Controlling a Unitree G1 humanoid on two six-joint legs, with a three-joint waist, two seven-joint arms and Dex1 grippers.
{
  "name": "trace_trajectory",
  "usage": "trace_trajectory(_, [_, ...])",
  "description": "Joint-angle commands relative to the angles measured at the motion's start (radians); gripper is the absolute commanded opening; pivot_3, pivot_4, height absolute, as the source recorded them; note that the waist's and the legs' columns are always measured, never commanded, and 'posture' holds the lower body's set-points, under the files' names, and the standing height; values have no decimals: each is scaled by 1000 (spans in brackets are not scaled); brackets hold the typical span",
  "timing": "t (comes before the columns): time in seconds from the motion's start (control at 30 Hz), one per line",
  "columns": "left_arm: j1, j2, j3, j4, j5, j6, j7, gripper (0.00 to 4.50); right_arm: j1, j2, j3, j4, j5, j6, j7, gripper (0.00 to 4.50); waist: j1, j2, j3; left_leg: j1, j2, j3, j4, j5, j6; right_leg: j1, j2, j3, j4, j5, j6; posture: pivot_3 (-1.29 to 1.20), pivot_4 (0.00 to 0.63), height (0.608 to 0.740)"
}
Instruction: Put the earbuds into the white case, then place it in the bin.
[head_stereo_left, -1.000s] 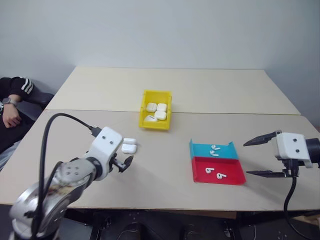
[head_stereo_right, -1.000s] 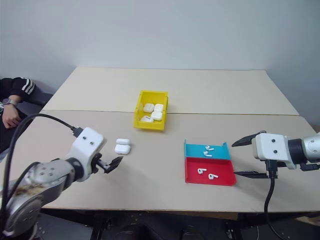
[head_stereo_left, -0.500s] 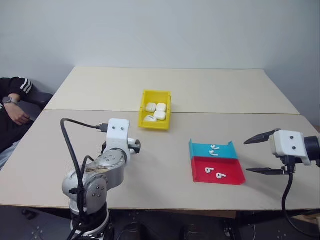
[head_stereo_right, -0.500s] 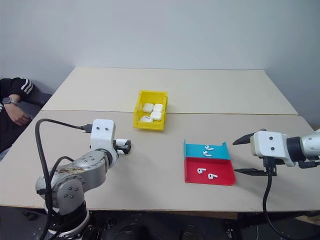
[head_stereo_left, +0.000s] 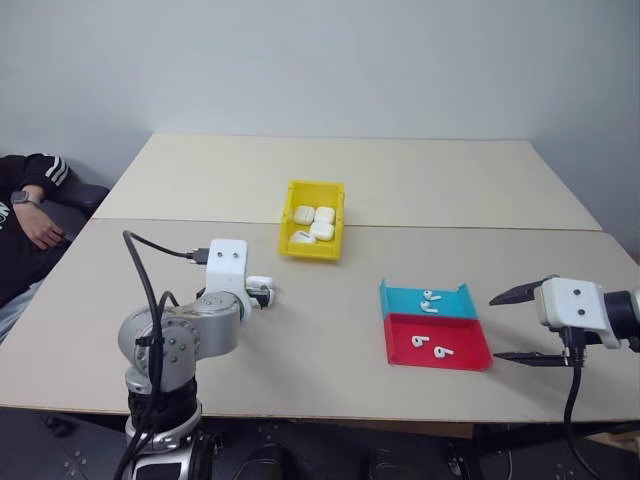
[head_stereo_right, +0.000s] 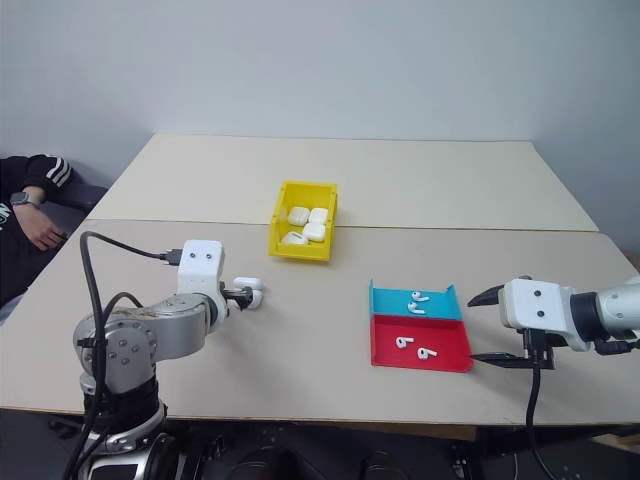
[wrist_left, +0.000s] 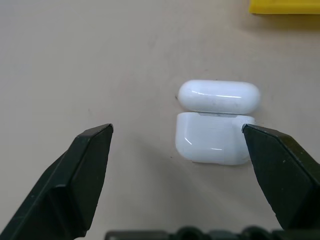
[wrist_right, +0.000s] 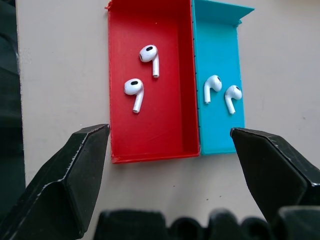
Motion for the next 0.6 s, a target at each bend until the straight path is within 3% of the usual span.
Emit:
trace_trajectory(0.03, [-30, 26, -29, 37, -56, 3, 28, 4500, 10, 3, -57, -37, 9, 19, -25, 4474, 1, 0, 0, 0, 0, 0, 0, 0, 0, 0, 0, 0, 0, 0, 0, 0, 150, 740])
trace_trajectory(0.33, [-60, 52, -61, 128, -123, 3, 50, 4500, 81, 11, -107, -75, 4, 34, -55, 4474, 5, 0, 0, 0, 0, 0, 0, 1, -1, 0, 0, 0, 0, 0, 0, 0, 150, 740])
trace_trajectory(0.6, [-95, 58, -75, 202, -77, 3, 24, 4500, 89, 19, -108, -82, 1, 36, -75, 4474, 7, 0, 0, 0, 0, 0, 0, 1, -1, 0, 0, 0, 0, 0, 0, 0, 150, 740])
